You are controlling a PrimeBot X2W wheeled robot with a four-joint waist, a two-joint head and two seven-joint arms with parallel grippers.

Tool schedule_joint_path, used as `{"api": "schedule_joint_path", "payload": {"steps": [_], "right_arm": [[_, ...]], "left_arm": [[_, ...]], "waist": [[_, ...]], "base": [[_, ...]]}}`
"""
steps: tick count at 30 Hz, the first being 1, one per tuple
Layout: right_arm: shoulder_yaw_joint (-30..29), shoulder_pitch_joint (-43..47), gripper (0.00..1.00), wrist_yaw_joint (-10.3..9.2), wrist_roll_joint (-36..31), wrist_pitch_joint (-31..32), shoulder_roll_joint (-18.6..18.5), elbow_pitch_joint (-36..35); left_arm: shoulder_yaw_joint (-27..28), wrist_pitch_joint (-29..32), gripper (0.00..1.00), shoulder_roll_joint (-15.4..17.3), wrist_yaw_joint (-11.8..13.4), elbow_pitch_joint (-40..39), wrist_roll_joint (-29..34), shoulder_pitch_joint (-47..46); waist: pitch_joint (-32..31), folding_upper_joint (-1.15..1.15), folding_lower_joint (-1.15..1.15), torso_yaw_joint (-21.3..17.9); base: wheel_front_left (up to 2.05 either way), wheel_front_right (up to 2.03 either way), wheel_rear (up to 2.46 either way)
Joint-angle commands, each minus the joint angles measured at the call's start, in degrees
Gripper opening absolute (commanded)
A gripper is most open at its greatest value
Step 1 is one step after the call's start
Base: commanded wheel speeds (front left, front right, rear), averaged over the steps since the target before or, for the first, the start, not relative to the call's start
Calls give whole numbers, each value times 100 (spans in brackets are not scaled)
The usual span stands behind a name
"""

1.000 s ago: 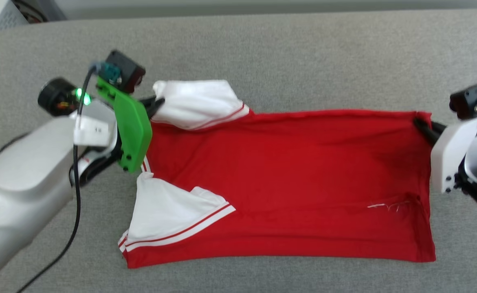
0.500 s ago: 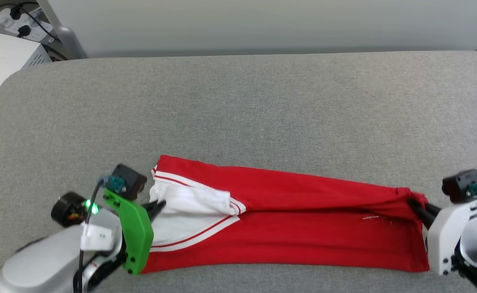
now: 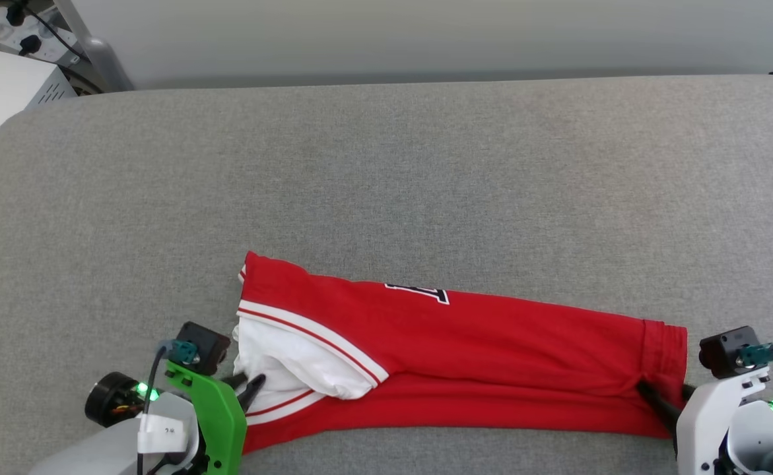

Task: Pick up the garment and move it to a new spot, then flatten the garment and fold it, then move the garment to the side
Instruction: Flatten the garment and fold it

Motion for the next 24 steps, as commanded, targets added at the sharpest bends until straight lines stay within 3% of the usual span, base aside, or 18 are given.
{"api": "schedule_joint_path", "payload": {"steps": [1,5,11,15,18,24], "right_arm": [[-62,-36,100,-3,73,-60,-13,-58],[-256,42,100,-3,428,16,-83,-435],[-789,152,100,-3,785,318,-298,-1036],[-1144,245,100,-3,997,786,-362,-1082],[-1390,302,100,-3,1367,1341,-351,-927],[-1443,279,100,-3,1542,1675,-220,-524]], "left_arm": [[64,-135,100,9,80,38,49,113],[311,-766,100,66,415,-39,121,240],[891,-1555,100,98,1156,-368,401,442],[1623,-1613,100,-48,1596,-716,913,671],[2525,-1616,100,-313,1893,-1044,1623,1119],[3648,-1617,100,-910,1901,-1265,2452,1836]], "waist": [[-84,0,1,-8],[-243,0,1,-19],[-304,0,1,21],[-254,0,1,105],[-158,0,1,211],[-18,0,1,389]], "base": [[0,0,0],[0,0,0],[0,0,0],[0,0,0],[0,0,0],[0,0,0]]}}
